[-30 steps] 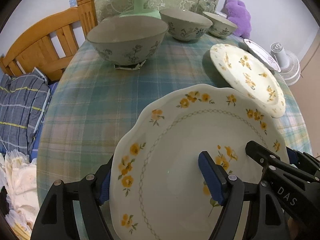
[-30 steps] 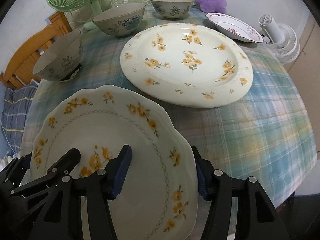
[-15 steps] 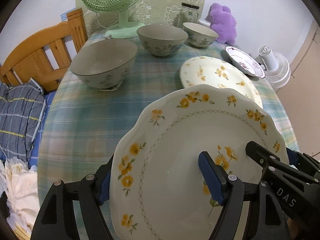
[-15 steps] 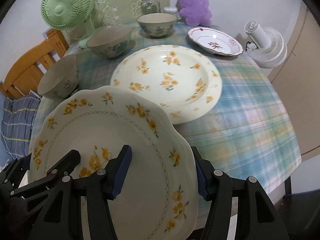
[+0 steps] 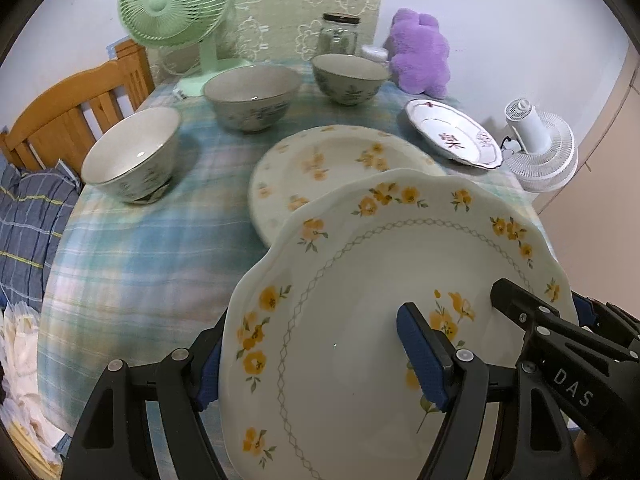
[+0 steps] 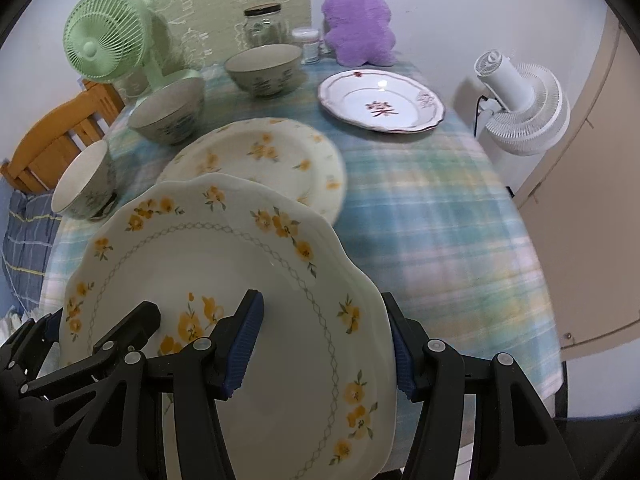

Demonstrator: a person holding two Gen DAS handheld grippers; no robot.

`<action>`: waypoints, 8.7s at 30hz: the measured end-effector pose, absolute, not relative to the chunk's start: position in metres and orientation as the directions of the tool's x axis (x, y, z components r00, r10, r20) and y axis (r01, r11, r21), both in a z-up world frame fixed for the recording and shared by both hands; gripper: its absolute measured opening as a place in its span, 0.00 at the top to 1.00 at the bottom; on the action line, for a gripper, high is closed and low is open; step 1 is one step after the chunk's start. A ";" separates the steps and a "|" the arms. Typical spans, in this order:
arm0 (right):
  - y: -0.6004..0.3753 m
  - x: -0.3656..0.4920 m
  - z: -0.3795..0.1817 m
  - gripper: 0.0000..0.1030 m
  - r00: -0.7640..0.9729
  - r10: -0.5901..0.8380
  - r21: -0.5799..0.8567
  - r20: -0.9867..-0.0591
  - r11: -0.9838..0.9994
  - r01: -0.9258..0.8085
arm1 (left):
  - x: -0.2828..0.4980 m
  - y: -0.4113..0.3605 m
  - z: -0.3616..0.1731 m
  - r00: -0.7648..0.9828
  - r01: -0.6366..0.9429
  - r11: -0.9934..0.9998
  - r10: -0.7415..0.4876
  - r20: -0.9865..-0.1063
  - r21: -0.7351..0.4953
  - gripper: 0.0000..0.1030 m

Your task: Organize plates and bowls

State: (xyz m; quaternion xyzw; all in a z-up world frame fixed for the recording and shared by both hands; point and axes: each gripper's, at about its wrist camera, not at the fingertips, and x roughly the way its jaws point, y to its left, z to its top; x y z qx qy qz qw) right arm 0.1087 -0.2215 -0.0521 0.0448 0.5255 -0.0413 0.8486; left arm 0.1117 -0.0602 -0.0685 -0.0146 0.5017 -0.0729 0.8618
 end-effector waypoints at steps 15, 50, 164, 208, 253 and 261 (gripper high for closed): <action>-0.328 0.122 -0.070 0.40 0.424 -0.019 0.047 -0.906 0.989 0.143 | 0.129 -0.161 -0.087 0.464 0.119 0.988 -0.139 -0.875 -0.094 0.25; -0.397 0.128 -0.103 0.31 0.357 -0.018 0.039 -0.934 0.988 0.152 | 0.138 -0.211 -0.110 0.401 0.079 0.995 -0.087 -0.912 -0.060 0.14; -0.163 0.227 -0.108 0.35 0.398 0.064 0.069 -0.915 0.998 -0.003 | 0.210 -0.012 -0.126 0.422 0.025 0.999 -0.033 -0.906 -0.025 0.24; -0.157 0.143 -0.038 0.42 0.413 -0.092 -0.007 -0.906 0.979 0.203 | 0.148 -0.007 -0.052 0.445 0.189 0.981 -0.134 -0.885 -0.054 0.28; -0.357 0.117 -0.038 0.42 0.365 -0.113 -0.035 -0.924 0.976 0.215 | 0.129 -0.205 -0.069 0.389 0.163 0.982 -0.155 -0.908 -0.098 0.28; -0.382 0.121 -0.053 0.42 0.332 -0.125 -0.048 -0.935 0.972 0.229 | 0.134 -0.228 -0.085 0.361 0.175 0.979 -0.164 -0.918 -0.106 0.28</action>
